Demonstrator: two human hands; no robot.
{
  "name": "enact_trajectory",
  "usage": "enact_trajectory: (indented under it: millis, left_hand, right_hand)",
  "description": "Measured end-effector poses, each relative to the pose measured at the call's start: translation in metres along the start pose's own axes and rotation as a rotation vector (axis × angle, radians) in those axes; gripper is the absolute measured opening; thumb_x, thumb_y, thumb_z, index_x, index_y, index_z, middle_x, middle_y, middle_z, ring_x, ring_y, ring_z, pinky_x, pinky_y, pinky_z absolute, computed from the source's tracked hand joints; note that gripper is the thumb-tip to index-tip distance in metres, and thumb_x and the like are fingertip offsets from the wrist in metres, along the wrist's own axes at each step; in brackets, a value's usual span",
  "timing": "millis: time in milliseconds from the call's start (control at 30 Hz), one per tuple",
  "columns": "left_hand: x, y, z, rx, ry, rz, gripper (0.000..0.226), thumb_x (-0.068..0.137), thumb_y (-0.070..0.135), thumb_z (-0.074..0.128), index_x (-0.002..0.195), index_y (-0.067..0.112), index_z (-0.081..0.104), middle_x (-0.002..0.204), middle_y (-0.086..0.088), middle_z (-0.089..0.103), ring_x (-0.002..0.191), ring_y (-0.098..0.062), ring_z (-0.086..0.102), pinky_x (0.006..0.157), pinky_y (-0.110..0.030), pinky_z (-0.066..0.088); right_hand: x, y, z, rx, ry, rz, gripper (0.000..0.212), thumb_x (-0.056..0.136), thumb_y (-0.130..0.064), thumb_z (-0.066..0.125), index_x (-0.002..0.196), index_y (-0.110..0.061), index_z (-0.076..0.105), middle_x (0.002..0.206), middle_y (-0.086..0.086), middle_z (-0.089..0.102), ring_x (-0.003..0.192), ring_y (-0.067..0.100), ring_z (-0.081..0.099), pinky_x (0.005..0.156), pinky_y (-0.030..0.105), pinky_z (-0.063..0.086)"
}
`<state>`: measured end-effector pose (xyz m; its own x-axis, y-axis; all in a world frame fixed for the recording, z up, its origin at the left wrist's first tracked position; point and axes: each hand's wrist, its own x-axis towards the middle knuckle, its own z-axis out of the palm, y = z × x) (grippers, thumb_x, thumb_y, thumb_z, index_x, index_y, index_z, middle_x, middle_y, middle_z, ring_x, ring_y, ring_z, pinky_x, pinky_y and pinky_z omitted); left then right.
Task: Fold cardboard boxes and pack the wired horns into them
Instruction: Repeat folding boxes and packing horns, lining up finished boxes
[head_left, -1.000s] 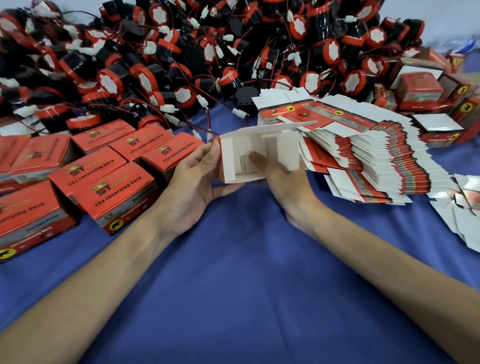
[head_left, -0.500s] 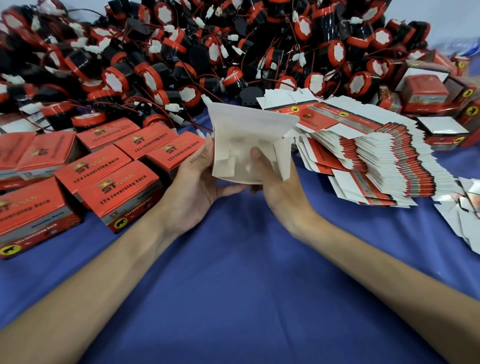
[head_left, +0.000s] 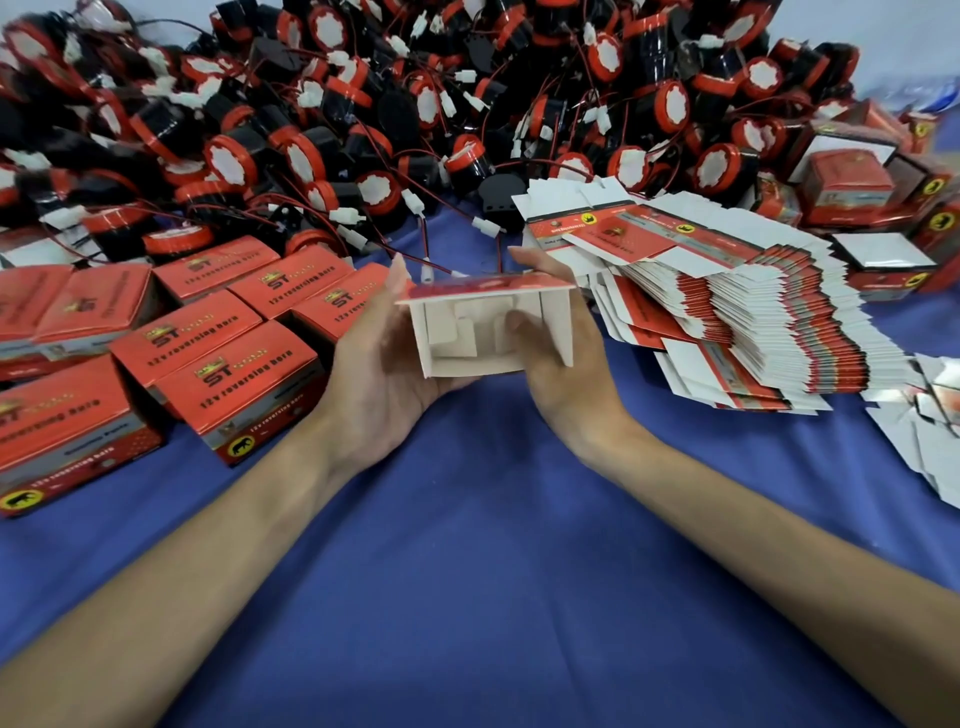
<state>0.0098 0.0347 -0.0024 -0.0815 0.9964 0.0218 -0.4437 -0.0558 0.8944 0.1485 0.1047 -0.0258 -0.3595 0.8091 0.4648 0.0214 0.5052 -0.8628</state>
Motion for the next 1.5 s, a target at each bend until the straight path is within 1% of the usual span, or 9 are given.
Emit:
enact_trajectory:
  millis: [233, 367, 633, 800, 967, 1133, 1200, 1300, 1500]
  left_hand:
    - [0.003, -0.005, 0.006, 0.187, 0.044, 0.025, 0.067, 0.088, 0.058, 0.038, 0.126, 0.006, 0.058, 0.116, -0.009, 0.07, 0.106, -0.022, 0.067, 0.076, -0.029, 0.057]
    - [0.003, -0.008, 0.006, 0.256, 0.079, 0.035, 0.08, 0.082, 0.068, 0.052, 0.132, 0.005, 0.051, 0.119, -0.01, 0.067, 0.112, -0.029, 0.064, 0.08, -0.038, 0.059]
    - [-0.003, -0.015, 0.006, 0.468, -0.025, 0.143, 0.126, 0.041, 0.071, 0.085, 0.143, 0.024, 0.027, 0.135, 0.0, 0.051, 0.124, -0.02, 0.054, 0.095, -0.046, 0.052]
    - [0.003, -0.016, 0.01, 0.401, 0.201, 0.248, 0.06, 0.074, 0.045, 0.065, 0.125, 0.016, 0.052, 0.121, -0.01, 0.064, 0.111, -0.026, 0.064, 0.09, -0.051, 0.053]
    - [0.004, -0.017, 0.007, 0.547, 0.372, 0.365, 0.054, 0.082, 0.057, 0.043, 0.11, 0.013, 0.059, 0.11, -0.004, 0.065, 0.103, -0.014, 0.062, 0.091, -0.033, 0.049]
    - [0.01, -0.018, 0.0, 0.541, 0.557, 0.404, 0.019, 0.088, 0.033, 0.04, 0.075, 0.023, 0.048, 0.071, 0.015, 0.053, 0.066, 0.004, 0.048, 0.061, -0.012, 0.038]
    - [0.01, -0.017, -0.002, 0.578, 0.618, 0.417, 0.017, 0.088, 0.031, 0.039, 0.072, 0.025, 0.045, 0.065, 0.015, 0.05, 0.061, 0.006, 0.045, 0.056, -0.011, 0.034]
    - [0.009, -0.017, 0.002, 0.735, 0.646, 0.488, 0.015, 0.09, 0.029, 0.039, 0.076, 0.029, 0.045, 0.07, 0.014, 0.05, 0.065, 0.004, 0.047, 0.06, -0.017, 0.036]
    - [0.005, -0.015, 0.002, 0.915, 0.706, 0.539, 0.019, 0.084, 0.036, 0.051, 0.091, 0.019, 0.047, 0.086, 0.006, 0.055, 0.082, -0.019, 0.054, 0.074, -0.042, 0.046]
  right_hand:
    - [0.003, -0.001, -0.002, -0.01, 0.023, 0.093, 0.031, 0.084, -0.029, 0.053, 0.113, -0.037, 0.049, 0.084, -0.037, 0.057, 0.08, 0.004, 0.063, 0.061, 0.041, 0.059]
    - [0.003, -0.001, -0.002, -0.09, 0.121, -0.004, 0.025, 0.088, -0.02, 0.065, 0.107, -0.03, 0.052, 0.09, -0.044, 0.055, 0.088, -0.015, 0.055, 0.075, 0.006, 0.045]
    - [0.002, -0.006, -0.004, -0.115, 0.15, 0.015, 0.02, 0.085, -0.03, 0.062, 0.104, -0.03, 0.055, 0.083, -0.04, 0.058, 0.082, -0.01, 0.056, 0.066, 0.008, 0.045]
    - [0.001, -0.012, 0.001, -0.149, 0.002, 0.152, 0.028, 0.085, -0.036, 0.064, 0.11, -0.031, 0.054, 0.105, -0.018, 0.062, 0.097, -0.003, 0.057, 0.081, 0.016, 0.046]
    - [-0.002, -0.023, -0.005, -0.203, -0.229, 0.254, 0.065, 0.078, -0.057, 0.043, 0.107, -0.002, 0.062, 0.112, 0.015, 0.062, 0.103, 0.027, 0.056, 0.093, 0.048, 0.044]
    - [0.033, -0.018, -0.012, -0.124, -0.357, 0.393, 0.023, 0.095, -0.023, 0.041, 0.078, -0.018, 0.056, 0.088, -0.005, 0.061, 0.085, 0.004, 0.055, 0.084, 0.017, 0.043]
    - [0.04, -0.014, -0.016, -0.012, -0.275, 0.31, 0.029, 0.101, -0.024, 0.034, 0.096, -0.019, 0.062, 0.096, -0.017, 0.064, 0.093, -0.005, 0.057, 0.09, 0.015, 0.041]
    - [0.068, -0.011, -0.004, -0.053, -0.134, 0.26, 0.041, 0.101, -0.035, 0.041, 0.1, -0.006, 0.069, 0.107, 0.012, 0.066, 0.099, 0.026, 0.06, 0.083, 0.033, 0.042]
    - [0.152, 0.002, 0.057, -0.587, -0.366, 0.074, 0.053, 0.092, -0.026, 0.06, 0.138, -0.006, 0.044, 0.14, 0.015, 0.043, 0.129, 0.025, 0.041, 0.101, 0.026, 0.031]
